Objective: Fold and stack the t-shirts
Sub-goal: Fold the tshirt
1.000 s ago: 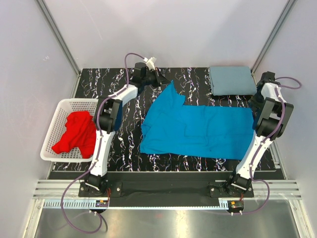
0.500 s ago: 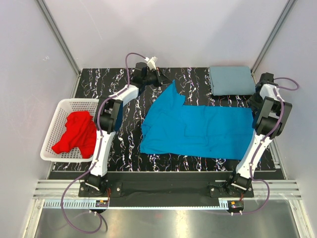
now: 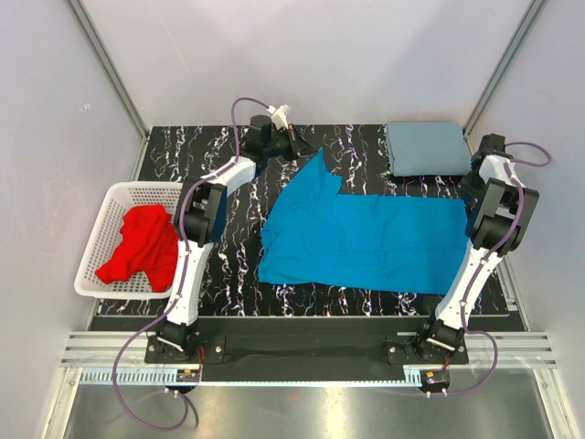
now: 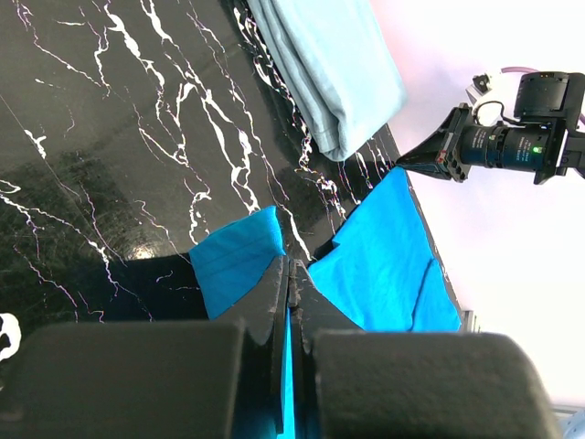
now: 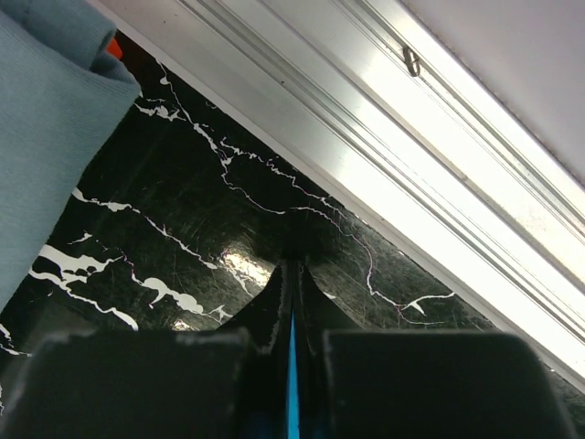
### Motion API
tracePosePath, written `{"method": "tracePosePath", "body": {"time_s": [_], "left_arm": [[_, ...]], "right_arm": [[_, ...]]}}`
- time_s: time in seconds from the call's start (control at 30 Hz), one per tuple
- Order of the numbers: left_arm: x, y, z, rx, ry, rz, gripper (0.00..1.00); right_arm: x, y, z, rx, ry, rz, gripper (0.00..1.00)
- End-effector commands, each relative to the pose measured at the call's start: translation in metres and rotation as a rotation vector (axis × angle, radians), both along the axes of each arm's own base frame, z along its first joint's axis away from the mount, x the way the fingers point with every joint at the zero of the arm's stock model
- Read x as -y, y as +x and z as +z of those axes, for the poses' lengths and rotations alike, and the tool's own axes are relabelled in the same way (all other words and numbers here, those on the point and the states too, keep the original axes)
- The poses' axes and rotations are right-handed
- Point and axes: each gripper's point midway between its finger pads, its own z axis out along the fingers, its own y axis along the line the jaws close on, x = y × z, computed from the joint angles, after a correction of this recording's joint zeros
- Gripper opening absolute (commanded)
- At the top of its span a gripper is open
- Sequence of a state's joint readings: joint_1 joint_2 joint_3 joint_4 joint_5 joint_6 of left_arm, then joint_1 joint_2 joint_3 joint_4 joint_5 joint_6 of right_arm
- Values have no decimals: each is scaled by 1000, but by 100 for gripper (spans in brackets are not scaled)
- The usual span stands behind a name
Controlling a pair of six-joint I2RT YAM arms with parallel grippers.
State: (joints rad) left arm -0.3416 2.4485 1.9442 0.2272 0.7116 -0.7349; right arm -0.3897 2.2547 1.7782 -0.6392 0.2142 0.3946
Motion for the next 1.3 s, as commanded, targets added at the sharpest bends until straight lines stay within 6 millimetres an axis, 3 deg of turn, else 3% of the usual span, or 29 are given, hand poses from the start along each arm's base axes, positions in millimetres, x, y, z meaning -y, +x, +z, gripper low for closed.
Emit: {"method": "tracePosePath", "body": {"time_s": [0.0,0.2,0.37,0.5,0.9,1.07,1.13,1.17,1.2,1.27], "left_arm": [[3,-5,48,104,-43,-34,0],[-6,-17,58,119,4,-42,0],[-14,-26,61,99,28,-31,0],[-21,-33,75,127,64,-15,0],[-47,-41,78,162,197,52,0],[-45,-45,77,167,181,26,0],[-43,-44,73,149,172,18,0],[-41,-41,75,164,162,18,0],[-40,-41,70,148,155,15,0],[-37,-41,69,147,144,10,0]], "right_arm": [[9,7,8,30,-31,-1,0],[12,8,19,76,-63,-5,0],[15,10,36,152,-103,-10,0],[17,10,53,207,-129,-15,0],[28,-1,89,310,-225,-57,0],[27,0,90,312,-214,-50,0],[13,10,78,301,-138,23,2],[8,13,81,278,-96,46,7],[2,14,62,232,-48,72,12],[-8,14,56,188,16,124,20]]}}
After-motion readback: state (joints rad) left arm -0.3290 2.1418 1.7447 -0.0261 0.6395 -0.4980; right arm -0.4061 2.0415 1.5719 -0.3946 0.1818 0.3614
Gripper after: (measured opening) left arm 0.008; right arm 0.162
